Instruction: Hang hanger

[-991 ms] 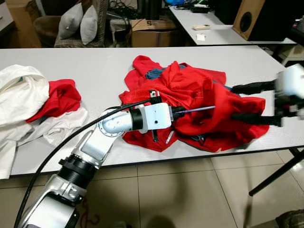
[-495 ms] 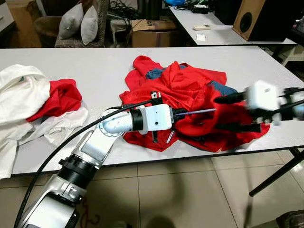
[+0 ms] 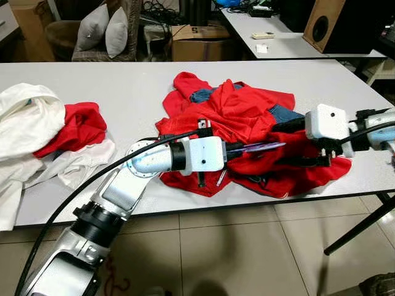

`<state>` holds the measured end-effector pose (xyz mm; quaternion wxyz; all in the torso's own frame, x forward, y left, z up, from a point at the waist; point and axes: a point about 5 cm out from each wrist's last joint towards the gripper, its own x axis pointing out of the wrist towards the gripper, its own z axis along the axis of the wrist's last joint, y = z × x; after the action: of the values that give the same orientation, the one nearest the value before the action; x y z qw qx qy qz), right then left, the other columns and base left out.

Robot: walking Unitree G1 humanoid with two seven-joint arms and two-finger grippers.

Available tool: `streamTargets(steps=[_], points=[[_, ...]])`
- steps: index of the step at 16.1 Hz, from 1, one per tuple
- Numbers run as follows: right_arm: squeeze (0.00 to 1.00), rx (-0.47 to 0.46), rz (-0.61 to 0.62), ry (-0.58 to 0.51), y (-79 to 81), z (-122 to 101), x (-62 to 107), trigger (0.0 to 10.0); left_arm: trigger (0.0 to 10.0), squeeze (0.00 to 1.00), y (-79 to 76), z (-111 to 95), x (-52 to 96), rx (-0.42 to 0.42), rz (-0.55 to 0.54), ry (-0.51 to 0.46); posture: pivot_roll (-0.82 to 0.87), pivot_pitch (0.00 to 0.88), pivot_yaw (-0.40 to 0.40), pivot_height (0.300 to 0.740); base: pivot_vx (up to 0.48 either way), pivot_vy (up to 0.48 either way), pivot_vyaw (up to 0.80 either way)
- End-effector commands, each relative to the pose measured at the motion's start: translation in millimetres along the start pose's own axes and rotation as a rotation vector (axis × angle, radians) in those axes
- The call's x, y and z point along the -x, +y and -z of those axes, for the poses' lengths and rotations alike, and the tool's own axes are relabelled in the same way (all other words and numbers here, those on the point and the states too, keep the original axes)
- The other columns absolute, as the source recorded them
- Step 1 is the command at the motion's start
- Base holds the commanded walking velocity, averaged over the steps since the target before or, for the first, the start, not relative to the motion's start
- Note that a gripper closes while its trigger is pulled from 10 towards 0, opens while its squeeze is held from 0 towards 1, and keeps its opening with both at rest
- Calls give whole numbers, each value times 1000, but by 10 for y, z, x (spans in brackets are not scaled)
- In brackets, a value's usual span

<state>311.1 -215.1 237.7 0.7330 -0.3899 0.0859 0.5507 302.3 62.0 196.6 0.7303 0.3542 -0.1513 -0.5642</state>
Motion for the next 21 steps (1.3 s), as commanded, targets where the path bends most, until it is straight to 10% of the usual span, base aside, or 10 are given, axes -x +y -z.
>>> streamTargets(steps=[1, 3, 21], points=[[0, 24, -7, -21, -30, -79, 4, 4980, 10000, 0, -33, -79, -36, -15, 29, -35, -9, 1, -13, 740, 0, 0, 0], [0, 15, -35, -30, -8, -78, 8, 0, 10000, 0, -35, -64, -30, -25, 36, -20, -10, 0, -11, 740, 0, 0, 0], [0, -122, -14, -48, 383, 152, -152, 0, 10000, 0, 56, -39, 8, -115, 65, 32, 1, 0, 42, 740, 0, 0, 0]])
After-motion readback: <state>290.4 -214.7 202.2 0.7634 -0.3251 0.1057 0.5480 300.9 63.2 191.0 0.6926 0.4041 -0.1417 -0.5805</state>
